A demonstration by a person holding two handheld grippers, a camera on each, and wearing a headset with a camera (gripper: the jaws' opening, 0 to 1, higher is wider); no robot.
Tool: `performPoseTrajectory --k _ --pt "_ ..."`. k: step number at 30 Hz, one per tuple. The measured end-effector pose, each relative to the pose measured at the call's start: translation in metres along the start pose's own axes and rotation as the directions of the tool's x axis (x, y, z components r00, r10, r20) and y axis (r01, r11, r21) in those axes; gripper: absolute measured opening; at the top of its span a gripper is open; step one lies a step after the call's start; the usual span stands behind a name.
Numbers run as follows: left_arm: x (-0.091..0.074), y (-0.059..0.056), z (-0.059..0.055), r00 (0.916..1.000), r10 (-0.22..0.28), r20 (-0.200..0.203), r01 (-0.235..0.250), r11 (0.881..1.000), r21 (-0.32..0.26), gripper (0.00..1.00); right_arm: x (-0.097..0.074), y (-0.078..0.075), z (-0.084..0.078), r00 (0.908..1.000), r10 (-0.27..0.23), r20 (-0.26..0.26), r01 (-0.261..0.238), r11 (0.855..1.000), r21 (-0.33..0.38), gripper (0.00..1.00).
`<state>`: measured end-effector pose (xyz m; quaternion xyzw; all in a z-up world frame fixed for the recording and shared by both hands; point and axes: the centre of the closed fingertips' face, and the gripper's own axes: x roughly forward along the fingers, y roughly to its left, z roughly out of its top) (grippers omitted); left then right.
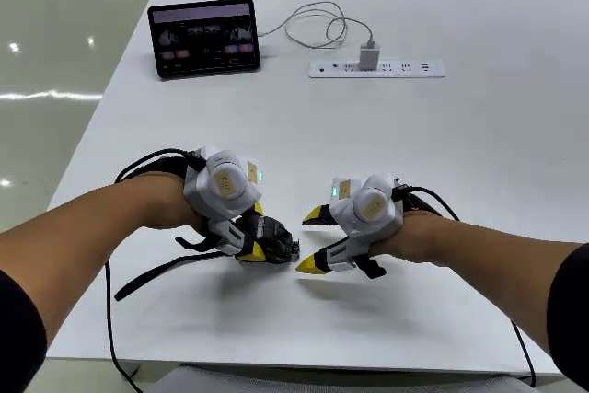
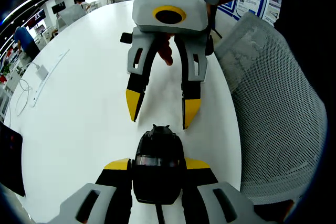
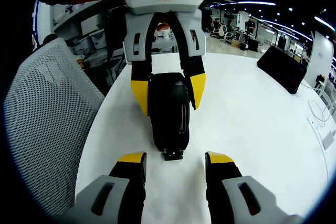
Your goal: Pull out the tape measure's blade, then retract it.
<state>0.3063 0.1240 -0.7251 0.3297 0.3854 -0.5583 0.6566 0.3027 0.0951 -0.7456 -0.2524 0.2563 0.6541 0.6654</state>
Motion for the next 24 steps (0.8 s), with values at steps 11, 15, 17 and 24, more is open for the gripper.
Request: performPoseTrajectory --k 11,15,17,24 --pt "-0.0005 -0.0005 0.0005 0.9999 0.0 0.015 0.0 1.0 -0.004 0.32 0.007 0.0038 0.0004 0.9992 0.023 -0.033 -0.024 0.999 -0.044 0.14" --pt "-0.0008 -0.0005 0.0007 0.9998 0.001 0.019 -0.001 1.0 -0.008 0.32 0.0066 0.0026 -0.0009 0.9987 0.027 -0.042 -0.029 0.998 -0.047 0.13" --pt "-0.0009 -0.0005 0.0008 0.9998 0.002 0.02 -0.001 1.0 -0.009 0.32 0.0073 0.003 -0.0022 0.9983 0.027 -0.051 -0.03 0.998 -0.053 0.12" --pt "-0.0014 -0.0012 0.0009 0.9999 0.001 0.017 -0.001 1.0 -0.011 0.32 0.0076 0.0034 -0.0024 0.9981 0.03 -0.055 -0.033 0.997 -0.065 0.1"
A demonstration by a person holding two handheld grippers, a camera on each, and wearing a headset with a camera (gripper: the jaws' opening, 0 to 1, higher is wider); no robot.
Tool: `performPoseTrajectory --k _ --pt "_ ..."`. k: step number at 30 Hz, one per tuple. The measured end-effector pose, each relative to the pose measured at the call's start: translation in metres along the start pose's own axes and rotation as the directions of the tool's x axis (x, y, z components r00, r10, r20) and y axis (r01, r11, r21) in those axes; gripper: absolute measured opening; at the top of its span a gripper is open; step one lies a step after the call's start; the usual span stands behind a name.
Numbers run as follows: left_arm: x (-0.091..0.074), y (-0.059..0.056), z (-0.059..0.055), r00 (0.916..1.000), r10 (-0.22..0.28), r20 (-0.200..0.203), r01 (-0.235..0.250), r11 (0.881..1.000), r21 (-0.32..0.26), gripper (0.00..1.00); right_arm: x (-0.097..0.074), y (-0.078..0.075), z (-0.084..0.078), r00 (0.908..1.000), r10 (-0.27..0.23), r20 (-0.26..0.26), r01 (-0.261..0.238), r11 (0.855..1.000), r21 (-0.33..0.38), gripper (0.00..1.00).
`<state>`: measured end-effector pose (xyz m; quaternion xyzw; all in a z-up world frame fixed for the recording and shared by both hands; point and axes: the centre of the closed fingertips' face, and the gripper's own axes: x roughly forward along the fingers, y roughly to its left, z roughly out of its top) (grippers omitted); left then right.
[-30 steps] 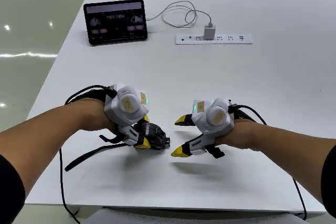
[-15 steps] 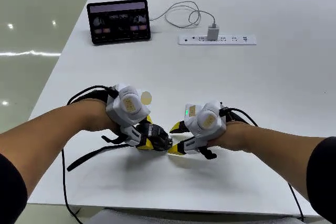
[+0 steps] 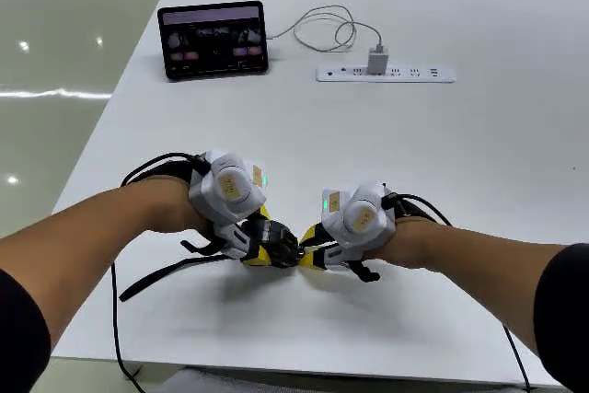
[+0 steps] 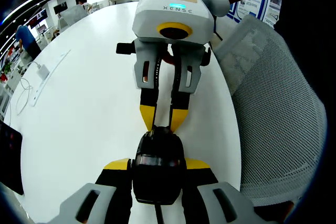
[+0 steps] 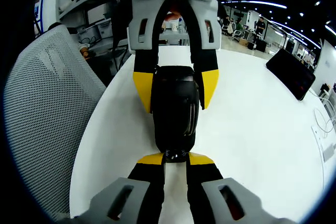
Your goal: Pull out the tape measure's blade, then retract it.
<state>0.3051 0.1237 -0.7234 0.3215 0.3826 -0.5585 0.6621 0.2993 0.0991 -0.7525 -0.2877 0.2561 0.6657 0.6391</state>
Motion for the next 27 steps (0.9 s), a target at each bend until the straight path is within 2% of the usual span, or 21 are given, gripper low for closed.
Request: performPoseTrajectory --k 9,27 --pt "0.0005 -0.0001 -0.0003 0.9999 -0.003 -0.014 0.003 1.0 0.003 0.32 0.0006 0.0009 -0.0014 0.9997 0.021 -0.016 -0.021 0.999 -0.027 0.08" --pt "0.0015 -0.0003 0.0 1.0 0.001 -0.008 -0.001 1.0 -0.003 0.32 -0.0024 0.0005 -0.0061 0.9994 0.026 -0.022 -0.026 1.0 -0.017 0.08"
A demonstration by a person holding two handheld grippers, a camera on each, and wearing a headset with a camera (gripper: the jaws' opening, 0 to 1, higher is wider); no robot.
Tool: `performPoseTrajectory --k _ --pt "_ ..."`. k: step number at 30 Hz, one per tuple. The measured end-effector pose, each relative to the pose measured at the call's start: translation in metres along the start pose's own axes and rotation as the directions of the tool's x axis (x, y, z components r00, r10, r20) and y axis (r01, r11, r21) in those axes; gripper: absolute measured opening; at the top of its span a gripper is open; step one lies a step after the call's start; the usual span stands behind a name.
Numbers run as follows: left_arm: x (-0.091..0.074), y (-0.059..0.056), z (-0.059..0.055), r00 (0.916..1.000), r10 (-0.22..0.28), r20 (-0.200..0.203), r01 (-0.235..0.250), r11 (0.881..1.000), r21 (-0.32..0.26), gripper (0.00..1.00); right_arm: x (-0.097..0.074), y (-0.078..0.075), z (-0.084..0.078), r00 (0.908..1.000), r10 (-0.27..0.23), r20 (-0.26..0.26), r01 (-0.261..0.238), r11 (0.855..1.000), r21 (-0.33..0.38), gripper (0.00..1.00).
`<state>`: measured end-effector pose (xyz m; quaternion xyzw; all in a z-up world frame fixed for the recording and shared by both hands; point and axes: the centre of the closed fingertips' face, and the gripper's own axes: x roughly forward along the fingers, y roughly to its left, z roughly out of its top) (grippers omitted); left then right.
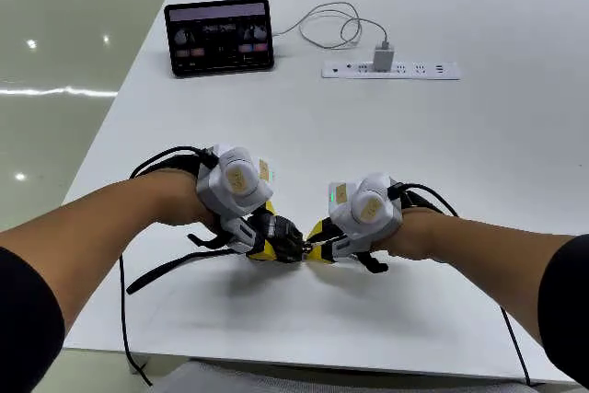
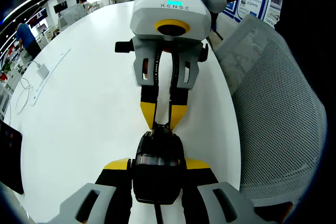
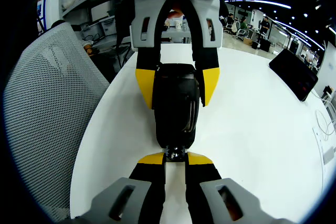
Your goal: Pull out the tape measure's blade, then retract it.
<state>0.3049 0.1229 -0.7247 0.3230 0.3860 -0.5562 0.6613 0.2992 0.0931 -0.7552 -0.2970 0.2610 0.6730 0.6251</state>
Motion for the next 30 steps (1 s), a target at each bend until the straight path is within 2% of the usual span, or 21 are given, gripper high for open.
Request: performPoseTrajectory --k 17,30 --pt "0.0005 0.0001 0.0007 1.0 0.001 -0.001 -0.001 1.0 -0.01 0.32 -0.0048 0.001 -0.0067 1.0 -0.003 -0.009 0.003 1.0 0.012 0.08" --pt "-0.0004 -0.0003 -0.0003 1.0 0.003 -0.001 -0.003 1.0 -0.011 0.32 -0.001 0.0014 -0.0049 0.9998 0.005 -0.02 -0.005 0.999 0.034 0.12"
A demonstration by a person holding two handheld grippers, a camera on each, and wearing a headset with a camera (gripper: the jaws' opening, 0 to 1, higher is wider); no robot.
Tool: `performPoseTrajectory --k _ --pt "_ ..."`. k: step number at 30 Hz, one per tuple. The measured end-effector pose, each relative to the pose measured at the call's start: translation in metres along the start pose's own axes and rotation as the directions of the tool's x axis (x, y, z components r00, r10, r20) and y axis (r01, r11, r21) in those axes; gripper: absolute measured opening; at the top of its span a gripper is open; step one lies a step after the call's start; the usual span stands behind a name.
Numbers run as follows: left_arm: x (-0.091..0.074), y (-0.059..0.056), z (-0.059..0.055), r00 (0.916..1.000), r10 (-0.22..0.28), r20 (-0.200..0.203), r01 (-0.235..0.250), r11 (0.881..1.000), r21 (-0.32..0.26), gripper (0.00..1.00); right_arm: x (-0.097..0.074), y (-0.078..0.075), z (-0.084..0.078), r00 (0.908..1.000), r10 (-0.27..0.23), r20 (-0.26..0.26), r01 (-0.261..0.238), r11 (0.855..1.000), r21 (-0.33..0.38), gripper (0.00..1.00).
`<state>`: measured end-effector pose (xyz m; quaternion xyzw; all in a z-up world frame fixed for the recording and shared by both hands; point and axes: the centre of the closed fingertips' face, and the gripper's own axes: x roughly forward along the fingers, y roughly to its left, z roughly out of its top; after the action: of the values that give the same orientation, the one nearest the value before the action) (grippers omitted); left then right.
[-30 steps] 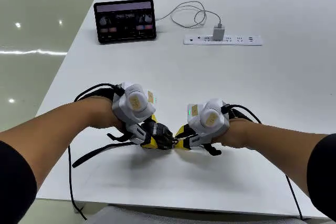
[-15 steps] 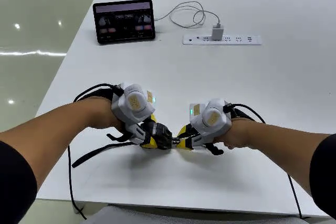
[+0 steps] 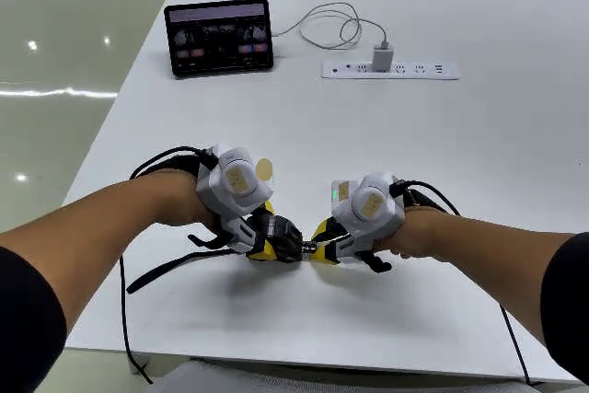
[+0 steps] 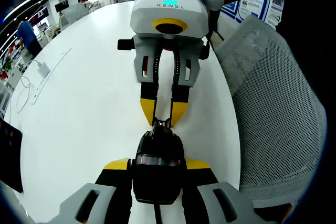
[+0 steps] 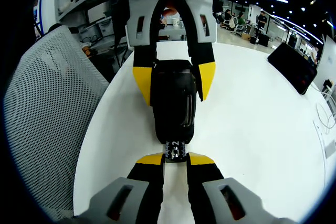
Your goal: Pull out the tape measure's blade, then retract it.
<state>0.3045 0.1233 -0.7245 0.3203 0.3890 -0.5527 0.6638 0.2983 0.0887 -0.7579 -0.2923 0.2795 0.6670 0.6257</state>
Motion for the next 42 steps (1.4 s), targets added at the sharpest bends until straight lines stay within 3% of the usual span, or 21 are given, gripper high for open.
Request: performPoseTrajectory --k 5,12,42 --pt "0.0 0.0 0.0 1.0 0.0 -0.001 0.0 1.0 0.0 0.32 0.009 0.0 0.005 0.9999 -0.014 0.003 0.014 1.0 -0.01 0.12" --pt "0.0 0.0 0.0 1.0 0.002 -0.002 -0.002 1.0 -0.001 0.32 0.005 -0.001 0.003 0.9997 -0.012 0.022 0.012 1.0 0.001 0.1" --pt "0.0 0.001 0.001 0.9999 0.011 0.007 -0.011 1.0 -0.011 0.32 -0.003 -0.003 -0.004 0.9997 -0.018 0.018 0.018 1.0 0.009 0.1"
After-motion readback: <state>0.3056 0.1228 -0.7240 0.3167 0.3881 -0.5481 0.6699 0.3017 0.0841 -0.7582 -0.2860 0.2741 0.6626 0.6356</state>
